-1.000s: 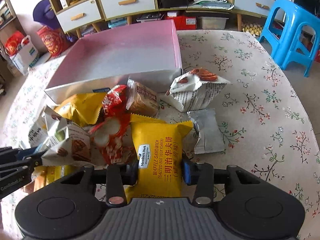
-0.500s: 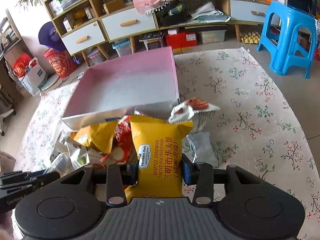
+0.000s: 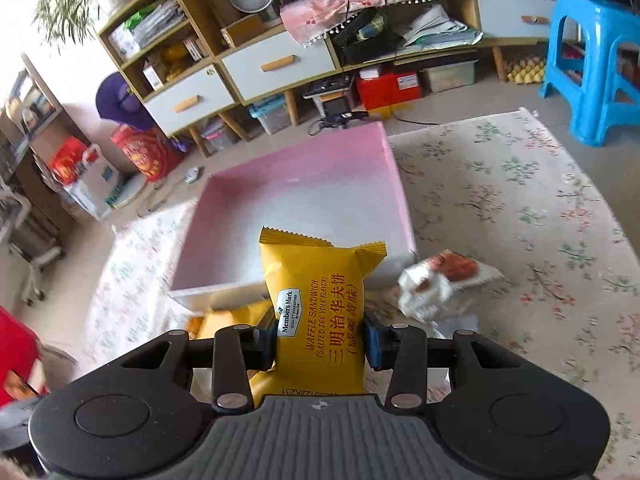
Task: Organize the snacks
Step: 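Carry both snacks into the pink box and open both tools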
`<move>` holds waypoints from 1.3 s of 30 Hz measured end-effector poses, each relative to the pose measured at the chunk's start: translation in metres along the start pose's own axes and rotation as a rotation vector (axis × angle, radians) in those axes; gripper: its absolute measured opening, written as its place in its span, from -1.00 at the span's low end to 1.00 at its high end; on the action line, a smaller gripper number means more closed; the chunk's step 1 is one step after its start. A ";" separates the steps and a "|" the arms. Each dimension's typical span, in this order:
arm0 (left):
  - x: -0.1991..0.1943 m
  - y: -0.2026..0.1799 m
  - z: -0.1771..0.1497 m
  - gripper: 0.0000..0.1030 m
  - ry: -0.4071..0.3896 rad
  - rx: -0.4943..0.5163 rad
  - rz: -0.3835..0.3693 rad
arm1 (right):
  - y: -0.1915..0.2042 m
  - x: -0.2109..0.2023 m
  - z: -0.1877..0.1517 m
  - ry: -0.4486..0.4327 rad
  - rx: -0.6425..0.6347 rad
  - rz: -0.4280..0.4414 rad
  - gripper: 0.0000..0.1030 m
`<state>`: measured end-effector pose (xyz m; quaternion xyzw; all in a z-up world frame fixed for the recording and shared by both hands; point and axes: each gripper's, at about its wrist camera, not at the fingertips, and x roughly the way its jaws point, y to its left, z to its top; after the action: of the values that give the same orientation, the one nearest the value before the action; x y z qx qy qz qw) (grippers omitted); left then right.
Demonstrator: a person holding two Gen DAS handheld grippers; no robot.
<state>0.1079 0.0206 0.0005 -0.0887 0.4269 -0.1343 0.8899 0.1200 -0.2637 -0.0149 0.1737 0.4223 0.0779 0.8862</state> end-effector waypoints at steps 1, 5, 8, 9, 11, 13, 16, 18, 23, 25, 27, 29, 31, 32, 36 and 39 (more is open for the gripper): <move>0.002 -0.001 0.006 -0.69 -0.009 0.002 0.011 | 0.000 0.002 0.005 -0.004 0.006 0.005 -0.40; 0.012 -0.010 0.029 -0.69 -0.052 0.022 0.059 | 0.004 0.013 0.021 -0.022 0.005 0.026 -0.40; 0.026 -0.019 0.041 -0.69 -0.070 0.034 0.082 | 0.001 0.025 0.031 -0.030 0.006 0.033 -0.40; 0.032 -0.022 0.045 -0.69 -0.074 0.037 0.089 | -0.001 0.029 0.035 -0.040 0.011 0.035 -0.40; 0.045 -0.028 0.052 -0.69 -0.074 0.049 0.109 | -0.007 0.035 0.039 -0.058 0.025 0.052 -0.40; 0.057 -0.033 0.058 -0.69 -0.073 0.057 0.130 | -0.017 0.042 0.041 -0.077 0.031 0.097 -0.39; 0.073 -0.037 0.063 -0.69 -0.074 0.056 0.150 | -0.027 0.051 0.043 -0.075 0.022 0.113 -0.39; 0.082 -0.039 0.065 -0.69 -0.079 0.062 0.157 | -0.032 0.055 0.043 -0.071 0.026 0.106 -0.39; 0.100 -0.042 0.066 -0.69 -0.084 0.077 0.188 | -0.042 0.061 0.040 -0.061 0.046 0.077 -0.38; 0.104 -0.041 0.066 -0.69 -0.091 0.078 0.197 | -0.044 0.062 0.040 -0.058 0.053 0.069 -0.38; 0.106 -0.041 0.067 -0.69 -0.095 0.079 0.204 | -0.046 0.064 0.041 -0.060 0.058 0.065 -0.37; 0.108 -0.039 0.067 -0.69 -0.094 0.079 0.209 | -0.046 0.064 0.042 -0.061 0.055 0.061 -0.31; 0.108 -0.039 0.066 -0.66 -0.096 0.083 0.214 | -0.044 0.063 0.042 -0.062 0.048 0.056 -0.28; 0.108 -0.039 0.065 -0.60 -0.101 0.084 0.218 | -0.045 0.064 0.043 -0.063 0.044 0.054 -0.22; 0.107 -0.034 0.064 -0.18 -0.087 0.064 0.213 | -0.045 0.061 0.046 -0.065 0.042 0.077 0.29; 0.104 -0.031 0.063 0.36 -0.091 0.041 0.196 | -0.043 0.057 0.049 -0.066 0.024 0.079 0.41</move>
<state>0.2144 -0.0386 -0.0289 -0.0345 0.3897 -0.0510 0.9189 0.1935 -0.2990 -0.0434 0.2032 0.3864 0.1017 0.8939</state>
